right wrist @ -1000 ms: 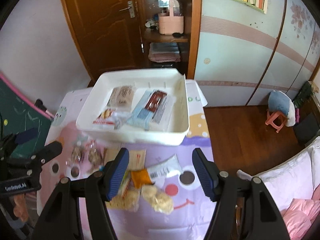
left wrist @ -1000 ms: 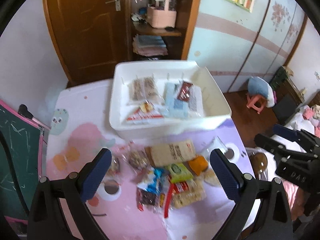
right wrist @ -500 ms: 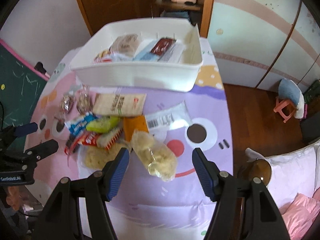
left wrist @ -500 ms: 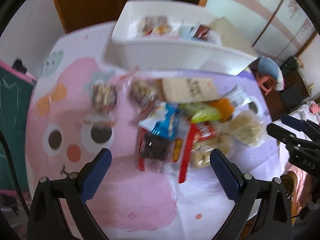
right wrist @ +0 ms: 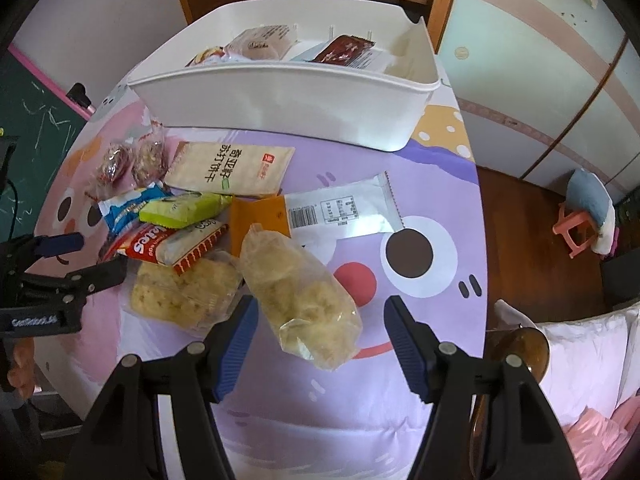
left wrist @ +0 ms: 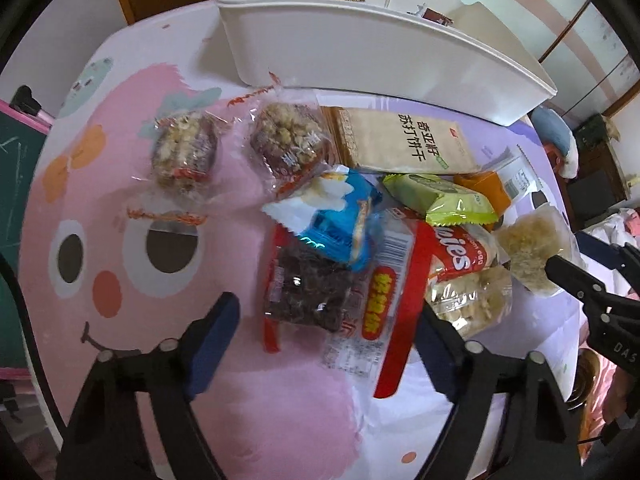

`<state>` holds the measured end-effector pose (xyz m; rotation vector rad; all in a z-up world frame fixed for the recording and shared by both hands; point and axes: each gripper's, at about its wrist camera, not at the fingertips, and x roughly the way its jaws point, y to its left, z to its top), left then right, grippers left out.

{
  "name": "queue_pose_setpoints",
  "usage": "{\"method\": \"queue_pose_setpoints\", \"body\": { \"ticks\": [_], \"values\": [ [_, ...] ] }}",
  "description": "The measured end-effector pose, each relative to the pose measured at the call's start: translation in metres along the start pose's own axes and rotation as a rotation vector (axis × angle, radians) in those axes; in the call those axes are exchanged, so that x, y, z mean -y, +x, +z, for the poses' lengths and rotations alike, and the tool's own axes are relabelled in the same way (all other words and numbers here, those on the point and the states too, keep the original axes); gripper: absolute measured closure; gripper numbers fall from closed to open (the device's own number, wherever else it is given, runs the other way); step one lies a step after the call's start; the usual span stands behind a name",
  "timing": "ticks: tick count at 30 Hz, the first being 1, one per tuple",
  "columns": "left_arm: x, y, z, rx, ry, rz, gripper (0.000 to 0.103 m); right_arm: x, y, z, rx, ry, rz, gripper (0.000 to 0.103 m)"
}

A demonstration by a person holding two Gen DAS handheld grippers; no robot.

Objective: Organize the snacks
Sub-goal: 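Grasp the clear puff bag with right tool while left tool grasps red-striped bag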

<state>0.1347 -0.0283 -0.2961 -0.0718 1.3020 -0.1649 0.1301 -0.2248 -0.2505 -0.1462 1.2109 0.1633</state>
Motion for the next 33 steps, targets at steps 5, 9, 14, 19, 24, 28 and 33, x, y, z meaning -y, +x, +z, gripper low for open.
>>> {"method": "queue_pose_setpoints", "body": {
  "ticks": [5, 9, 14, 19, 24, 28, 33],
  "values": [
    [-0.005, 0.005, 0.003, 0.004, -0.016, -0.013, 0.032, -0.002, 0.009, 0.001, -0.013, -0.024, 0.019, 0.048],
    [-0.013, 0.007, 0.003, 0.005, -0.029, -0.011, 0.043, -0.005, 0.013, 0.001, -0.016, -0.049, 0.028, 0.053],
    [-0.023, 0.007, 0.000, -0.003, -0.027, 0.007, 0.075, -0.006, 0.013, -0.001, -0.019, -0.061, 0.057, 0.061],
    [-0.024, 0.004, -0.006, 0.008, -0.039, 0.017, 0.078, -0.006, 0.011, -0.004, -0.018, -0.051, 0.083, 0.065],
    [-0.025, -0.017, -0.012, 0.028, -0.045, 0.059, 0.084, -0.003, 0.000, -0.009, -0.004, 0.001, 0.110, 0.066],
    [-0.023, -0.047, -0.012, 0.063, -0.051, 0.064, 0.086, -0.003, -0.020, -0.011, 0.025, 0.020, 0.129, 0.066],
    [-0.009, -0.089, -0.008, 0.135, -0.029, 0.061, 0.086, -0.007, -0.053, -0.005, 0.084, 0.031, 0.159, 0.066]
  ]
}}
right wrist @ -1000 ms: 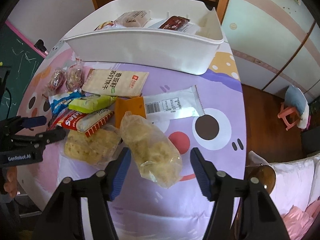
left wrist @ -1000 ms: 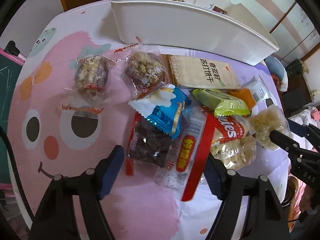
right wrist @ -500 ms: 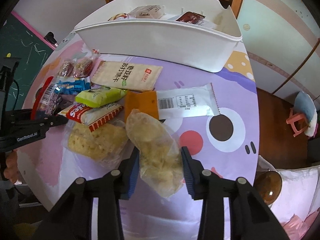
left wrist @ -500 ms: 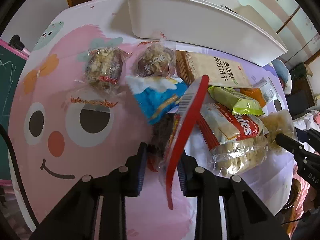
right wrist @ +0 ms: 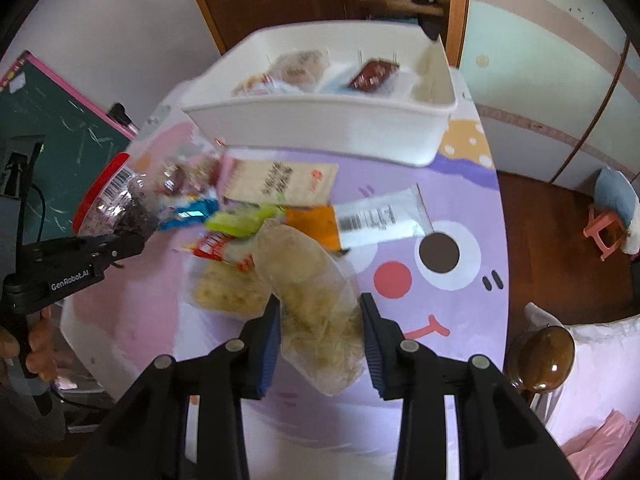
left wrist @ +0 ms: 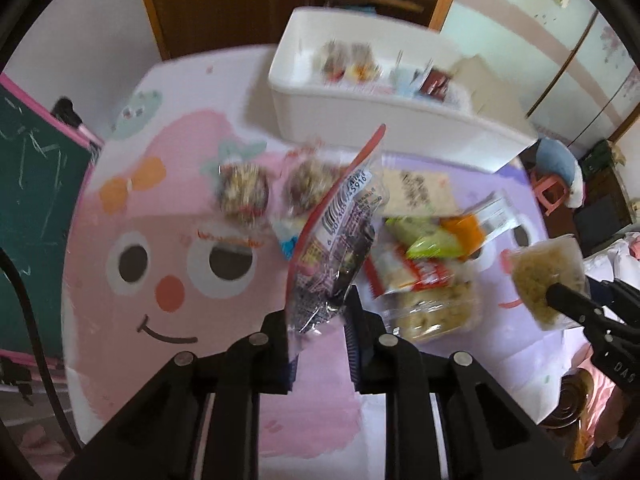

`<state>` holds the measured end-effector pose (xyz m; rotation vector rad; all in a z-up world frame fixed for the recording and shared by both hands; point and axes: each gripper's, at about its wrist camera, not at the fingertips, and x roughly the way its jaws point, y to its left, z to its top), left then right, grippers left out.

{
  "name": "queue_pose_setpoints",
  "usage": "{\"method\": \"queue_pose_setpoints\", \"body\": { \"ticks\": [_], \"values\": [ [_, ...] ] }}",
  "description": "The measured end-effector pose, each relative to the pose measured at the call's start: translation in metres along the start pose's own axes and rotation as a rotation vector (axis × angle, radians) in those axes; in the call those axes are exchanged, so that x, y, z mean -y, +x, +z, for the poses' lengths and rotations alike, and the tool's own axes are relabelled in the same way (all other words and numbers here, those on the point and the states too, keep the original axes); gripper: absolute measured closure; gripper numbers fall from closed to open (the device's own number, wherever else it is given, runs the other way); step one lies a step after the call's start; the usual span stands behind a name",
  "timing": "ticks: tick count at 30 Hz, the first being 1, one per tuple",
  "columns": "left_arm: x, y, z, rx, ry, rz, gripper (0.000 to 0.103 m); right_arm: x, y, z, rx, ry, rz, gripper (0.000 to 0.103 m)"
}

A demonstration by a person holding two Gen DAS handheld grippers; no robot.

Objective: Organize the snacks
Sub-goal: 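Grasp the clear puff bag with right tool while left tool grasps red-striped bag, then carry both bags over the white tray and open both tools to drop them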

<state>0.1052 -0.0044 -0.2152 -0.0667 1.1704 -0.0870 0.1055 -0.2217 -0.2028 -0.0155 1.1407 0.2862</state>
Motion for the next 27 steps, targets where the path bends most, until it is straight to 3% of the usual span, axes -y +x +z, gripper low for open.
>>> {"method": "queue_pose_setpoints", "body": {
  "ticks": [12, 19, 27],
  "values": [
    [0.033, -0.073, 0.035, 0.138, 0.048, -0.020, 0.086, -0.017, -0.064, 0.031, 0.134, 0.010, 0.036, 0.066],
    [0.041, -0.088, 0.062, 0.180, 0.067, -0.019, 0.086, -0.022, -0.085, 0.060, 0.183, 0.011, 0.028, 0.066],
    [0.049, -0.092, 0.113, 0.237, 0.098, -0.006, 0.086, -0.026, -0.091, 0.112, 0.216, 0.013, -0.049, 0.066]
  ]
}}
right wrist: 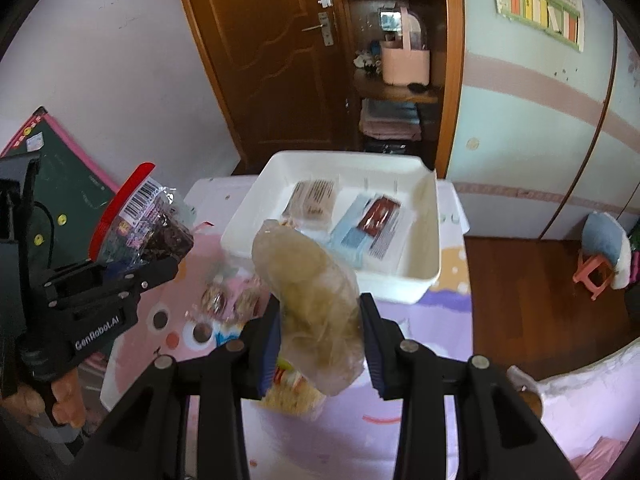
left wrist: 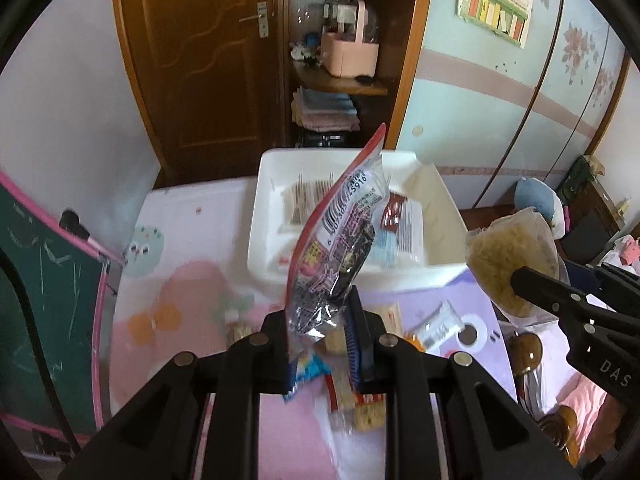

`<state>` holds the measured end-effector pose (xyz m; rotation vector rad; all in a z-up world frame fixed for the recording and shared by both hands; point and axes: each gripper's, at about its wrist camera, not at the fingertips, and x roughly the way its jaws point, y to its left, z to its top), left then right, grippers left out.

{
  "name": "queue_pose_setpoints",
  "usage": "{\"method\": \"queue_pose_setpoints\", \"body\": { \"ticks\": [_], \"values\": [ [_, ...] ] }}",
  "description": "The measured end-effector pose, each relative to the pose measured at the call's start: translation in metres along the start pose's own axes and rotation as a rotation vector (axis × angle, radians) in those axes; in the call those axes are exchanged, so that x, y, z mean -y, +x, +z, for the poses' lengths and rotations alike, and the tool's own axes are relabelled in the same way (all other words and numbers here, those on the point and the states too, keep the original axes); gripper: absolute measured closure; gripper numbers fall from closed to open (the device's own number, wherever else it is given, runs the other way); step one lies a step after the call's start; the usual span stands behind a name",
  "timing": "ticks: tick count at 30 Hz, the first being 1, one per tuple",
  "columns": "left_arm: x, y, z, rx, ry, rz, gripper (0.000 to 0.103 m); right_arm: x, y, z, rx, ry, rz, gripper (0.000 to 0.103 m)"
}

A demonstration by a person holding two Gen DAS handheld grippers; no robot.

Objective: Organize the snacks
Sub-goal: 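Carry both bags over the white tray and open both tools to drop them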

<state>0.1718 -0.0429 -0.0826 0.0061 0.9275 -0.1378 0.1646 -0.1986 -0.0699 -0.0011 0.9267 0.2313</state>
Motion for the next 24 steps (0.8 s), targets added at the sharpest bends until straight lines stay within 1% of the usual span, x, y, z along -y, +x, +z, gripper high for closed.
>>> {"method": "queue_pose_setpoints", "body": {
  "ticks": [6, 13, 19, 24],
  "values": [
    [-0.001, 0.018, 0.043, 0.031, 0.008, 0.014, 0.086, 0.003, 0.009, 0.041, 0.042, 0.023, -0.056, 0.066],
    [-0.001, 0.049, 0.081, 0.038, 0.015, 0.022, 0.086, 0.008, 0.027, 0.082, 0.081, 0.050, -0.111, 0.066],
    [-0.002, 0.082, 0.099, 0.015, 0.023, 0.029, 0.086, 0.013, 0.049, 0.105, 0.092, 0.079, -0.144, 0.066],
    [-0.002, 0.116, 0.110, -0.017, 0.029, 0.041, 0.085, 0.019, 0.069, 0.114, 0.083, 0.095, -0.180, 0.066]
  ]
}}
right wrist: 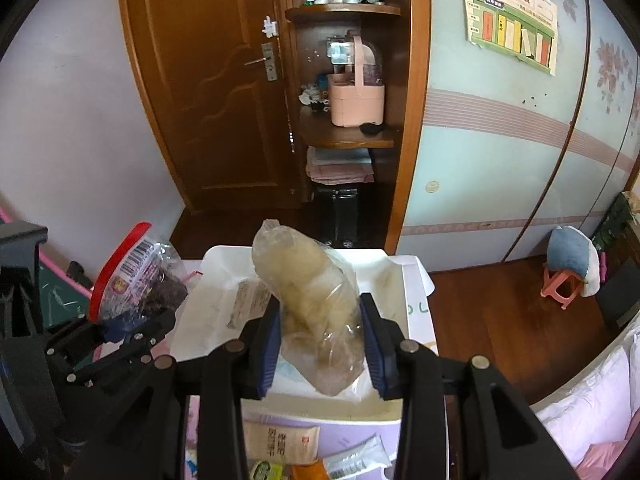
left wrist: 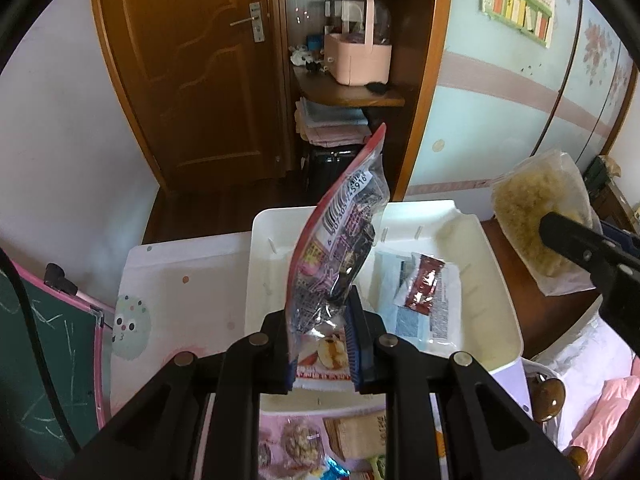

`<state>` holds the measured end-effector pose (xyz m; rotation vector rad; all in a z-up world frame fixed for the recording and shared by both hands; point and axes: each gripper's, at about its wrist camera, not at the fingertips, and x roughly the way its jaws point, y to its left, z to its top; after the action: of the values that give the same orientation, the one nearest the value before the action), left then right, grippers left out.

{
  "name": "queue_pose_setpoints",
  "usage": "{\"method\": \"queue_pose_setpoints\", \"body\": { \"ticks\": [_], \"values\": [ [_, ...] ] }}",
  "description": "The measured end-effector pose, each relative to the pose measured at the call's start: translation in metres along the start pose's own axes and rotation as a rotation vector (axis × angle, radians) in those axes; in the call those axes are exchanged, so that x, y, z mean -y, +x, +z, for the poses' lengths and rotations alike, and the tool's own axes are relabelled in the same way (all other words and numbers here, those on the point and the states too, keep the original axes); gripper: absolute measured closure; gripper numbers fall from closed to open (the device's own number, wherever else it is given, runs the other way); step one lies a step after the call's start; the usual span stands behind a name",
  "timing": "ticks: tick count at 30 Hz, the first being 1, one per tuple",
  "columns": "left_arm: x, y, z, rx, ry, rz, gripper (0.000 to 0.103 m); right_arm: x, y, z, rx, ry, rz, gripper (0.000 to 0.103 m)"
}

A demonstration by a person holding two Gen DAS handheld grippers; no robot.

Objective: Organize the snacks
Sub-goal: 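Carry both bags over the white tray and open both tools to drop them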

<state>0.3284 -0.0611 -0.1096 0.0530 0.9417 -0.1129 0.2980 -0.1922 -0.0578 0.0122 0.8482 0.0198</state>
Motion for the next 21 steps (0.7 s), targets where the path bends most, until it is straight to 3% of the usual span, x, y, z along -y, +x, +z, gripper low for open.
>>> {"method": "queue_pose_setpoints", "body": {
  "ticks": [12, 21],
  "values": [
    [0.008, 0.069, 0.004, -0.090, 0.023, -0.013, 0.085, 0.014, 0.072, -0.007, -0.124, 0.086, -0.044, 0.066],
    [0.004, 0.096, -0.003, -0.134, 0.028, 0.001, 0.084, 0.014, 0.107, -0.016, -0.217, 0.114, -0.038, 0.065]
  ]
}}
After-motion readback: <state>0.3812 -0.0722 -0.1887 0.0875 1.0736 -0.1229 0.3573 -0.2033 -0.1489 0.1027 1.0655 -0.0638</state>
